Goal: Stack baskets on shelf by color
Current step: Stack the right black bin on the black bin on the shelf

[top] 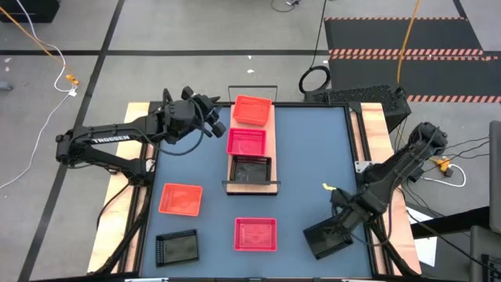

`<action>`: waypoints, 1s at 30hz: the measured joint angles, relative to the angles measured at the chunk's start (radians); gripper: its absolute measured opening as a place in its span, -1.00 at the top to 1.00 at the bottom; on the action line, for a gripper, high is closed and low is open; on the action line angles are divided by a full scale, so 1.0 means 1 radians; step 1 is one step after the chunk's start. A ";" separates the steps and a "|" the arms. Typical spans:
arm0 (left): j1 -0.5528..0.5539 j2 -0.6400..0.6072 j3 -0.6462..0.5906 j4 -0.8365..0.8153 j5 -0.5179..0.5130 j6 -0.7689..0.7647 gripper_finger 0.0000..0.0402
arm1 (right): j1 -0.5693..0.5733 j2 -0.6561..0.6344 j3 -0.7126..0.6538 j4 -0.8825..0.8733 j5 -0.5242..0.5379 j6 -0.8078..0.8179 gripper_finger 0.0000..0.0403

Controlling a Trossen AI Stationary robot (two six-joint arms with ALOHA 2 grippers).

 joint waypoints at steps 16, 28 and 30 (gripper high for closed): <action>0.001 0.000 0.000 0.053 0.001 0.034 0.44 | 0.067 -0.221 -0.334 0.540 -0.092 0.309 0.19; 0.001 0.000 0.000 0.041 0.001 0.013 0.44 | 0.066 -0.239 -0.334 0.628 -0.042 0.344 0.26; 0.001 0.000 0.000 0.039 0.001 0.013 0.44 | 0.066 -0.222 -0.334 0.647 -0.043 0.345 0.27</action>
